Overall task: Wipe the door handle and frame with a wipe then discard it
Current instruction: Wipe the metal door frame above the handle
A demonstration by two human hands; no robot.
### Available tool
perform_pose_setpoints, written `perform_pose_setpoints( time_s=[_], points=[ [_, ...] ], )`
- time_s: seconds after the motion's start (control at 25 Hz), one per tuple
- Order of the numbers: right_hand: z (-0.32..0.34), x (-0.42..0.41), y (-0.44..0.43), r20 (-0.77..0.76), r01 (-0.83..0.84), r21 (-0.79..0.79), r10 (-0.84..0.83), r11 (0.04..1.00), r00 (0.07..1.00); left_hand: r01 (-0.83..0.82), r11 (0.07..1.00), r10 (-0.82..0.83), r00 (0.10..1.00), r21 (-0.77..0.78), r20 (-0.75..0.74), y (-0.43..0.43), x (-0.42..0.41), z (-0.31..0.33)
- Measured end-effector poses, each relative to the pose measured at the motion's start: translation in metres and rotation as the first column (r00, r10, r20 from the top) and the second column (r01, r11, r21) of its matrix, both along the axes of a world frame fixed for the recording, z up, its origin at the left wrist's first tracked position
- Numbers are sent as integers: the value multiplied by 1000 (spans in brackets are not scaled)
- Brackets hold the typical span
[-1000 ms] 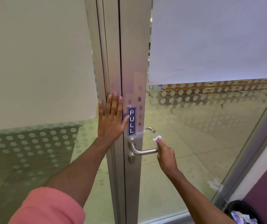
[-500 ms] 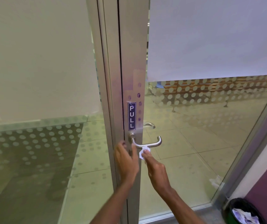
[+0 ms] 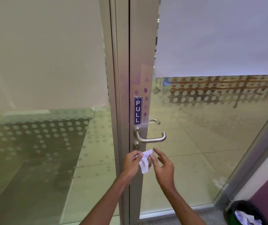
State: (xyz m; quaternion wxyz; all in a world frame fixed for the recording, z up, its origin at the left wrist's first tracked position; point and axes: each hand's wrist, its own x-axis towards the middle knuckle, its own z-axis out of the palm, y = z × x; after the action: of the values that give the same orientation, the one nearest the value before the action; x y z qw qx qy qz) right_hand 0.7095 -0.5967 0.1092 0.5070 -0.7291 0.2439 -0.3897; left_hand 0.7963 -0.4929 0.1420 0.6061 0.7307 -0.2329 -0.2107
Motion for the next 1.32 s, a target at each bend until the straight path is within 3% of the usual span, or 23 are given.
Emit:
perform_pose_setpoints(
  time_s=[0.08,0.2,0.32,0.52,0.68,0.76,0.8,0.92,1.0,1.08,1.2,1.32],
  points=[
    [8,0,-10,32,-91,180,87,979,996,111,990,-116,991,83,66,2,9,11],
    [17,3,-21,103,-335,397,321,854,941,231,953,-259,956,197,134,3,20,26],
    [20,6,-26,179,-456,515,429,726,886,217,946,-280,922,243,268,0,30,36],
    [20,18,-24,348,-519,645,388,561,853,119,987,-154,889,108,431,-9,38,38],
    [33,28,-21,385,-533,647,369,546,846,85,992,-120,851,90,511,-11,46,46],
    [45,35,-21,407,-520,638,325,568,854,-27,992,-58,768,122,638,-13,55,61],
    [53,41,-21,419,-499,627,282,598,863,-158,982,28,663,103,748,-14,61,70],
    [83,62,-25,382,-324,463,144,825,913,-439,877,314,220,-193,924,-20,84,111],
    [108,77,-28,365,-138,307,17,942,931,-464,829,366,30,-312,930,-25,102,139],
    [134,89,-31,461,-39,191,-54,981,886,-471,815,359,-45,-337,932,-29,120,161],
    [167,105,-36,507,122,-129,-41,984,861,-462,847,273,-47,-263,961,-35,139,178],
    [186,126,-44,375,275,-562,-56,780,925,-444,877,205,-1,-184,979,-37,150,175]
  ],
)
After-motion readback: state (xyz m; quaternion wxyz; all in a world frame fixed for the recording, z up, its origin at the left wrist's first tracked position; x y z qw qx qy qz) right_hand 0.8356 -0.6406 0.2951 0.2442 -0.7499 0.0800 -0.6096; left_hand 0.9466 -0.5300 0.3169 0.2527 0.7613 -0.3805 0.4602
